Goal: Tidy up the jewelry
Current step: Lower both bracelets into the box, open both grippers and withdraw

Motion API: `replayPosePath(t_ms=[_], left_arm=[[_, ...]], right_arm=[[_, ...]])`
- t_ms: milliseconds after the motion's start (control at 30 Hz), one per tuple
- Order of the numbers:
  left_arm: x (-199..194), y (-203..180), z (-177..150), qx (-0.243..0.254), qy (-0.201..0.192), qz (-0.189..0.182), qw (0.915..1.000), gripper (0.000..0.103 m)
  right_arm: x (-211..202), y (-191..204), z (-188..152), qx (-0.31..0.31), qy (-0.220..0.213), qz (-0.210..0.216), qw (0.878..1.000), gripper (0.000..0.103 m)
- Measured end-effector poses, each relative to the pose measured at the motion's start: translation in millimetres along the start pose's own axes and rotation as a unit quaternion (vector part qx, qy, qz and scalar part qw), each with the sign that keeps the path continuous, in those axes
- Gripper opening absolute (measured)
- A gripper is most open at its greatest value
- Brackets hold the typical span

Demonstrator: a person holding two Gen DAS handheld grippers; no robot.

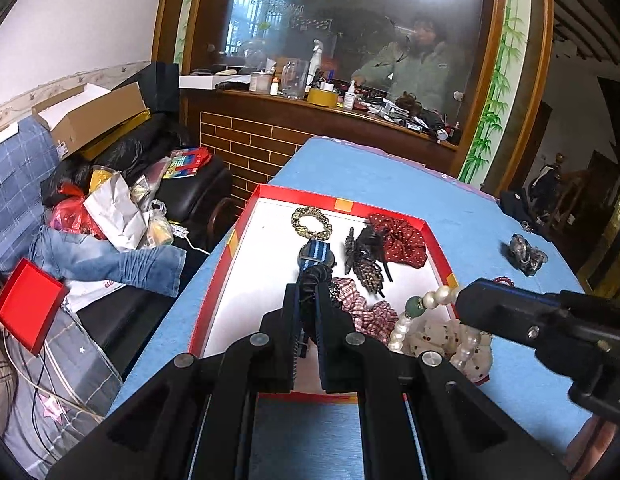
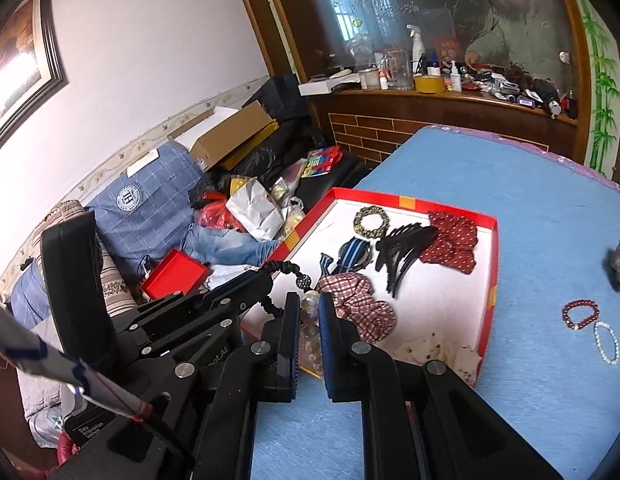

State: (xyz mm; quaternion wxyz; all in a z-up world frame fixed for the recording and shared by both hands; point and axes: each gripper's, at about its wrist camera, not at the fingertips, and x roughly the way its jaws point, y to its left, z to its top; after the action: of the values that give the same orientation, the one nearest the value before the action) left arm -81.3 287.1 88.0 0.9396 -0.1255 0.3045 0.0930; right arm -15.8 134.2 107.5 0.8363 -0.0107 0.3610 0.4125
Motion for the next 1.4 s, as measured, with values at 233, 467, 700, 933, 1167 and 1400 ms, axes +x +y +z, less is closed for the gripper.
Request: replayPosePath(t_ms=[233,467,700,933,1167,1400], left_arm=[[7.9,8.4,-3.8,-0.007,0.009,0.005,0.9999,0.007],[17.7,18.0,-8.3,-0.015,0.019,0.009,0.9996,0.007],[23.7,19.3,-10.4,-0.015,0.027,0.009,0.9995,0.007],[29.5,21.5,-12.1,-0.016,0.033,0.011,0.9993,0.007],[35.9,26.2,-15.2,-0.019,0.041,0.014,0.9989,0.007],[39.7,28.7,-17.1,-0.020,0.046,0.016,0.9986,0.007]], right_arm=[[18.3,-4.2,-4.6,0.007,0.017,-0.002,1.000,0.010],[29.9,-14.6,-9.7,0.019,0.030,-0.007,0.999,0.011],[35.4,-20.6,-12.7,0.027,0.036,-0.008,0.999,0.011],[36.1,-27.3,-15.1,0.035,0.038,-0.008,0.999,0.011],[40.3,-34.9,-18.1,0.046,0.043,-0.011,0.998,0.011],[42.6,-45.7,-21.2,0.058,0.046,-0.019,0.997,0.011]])
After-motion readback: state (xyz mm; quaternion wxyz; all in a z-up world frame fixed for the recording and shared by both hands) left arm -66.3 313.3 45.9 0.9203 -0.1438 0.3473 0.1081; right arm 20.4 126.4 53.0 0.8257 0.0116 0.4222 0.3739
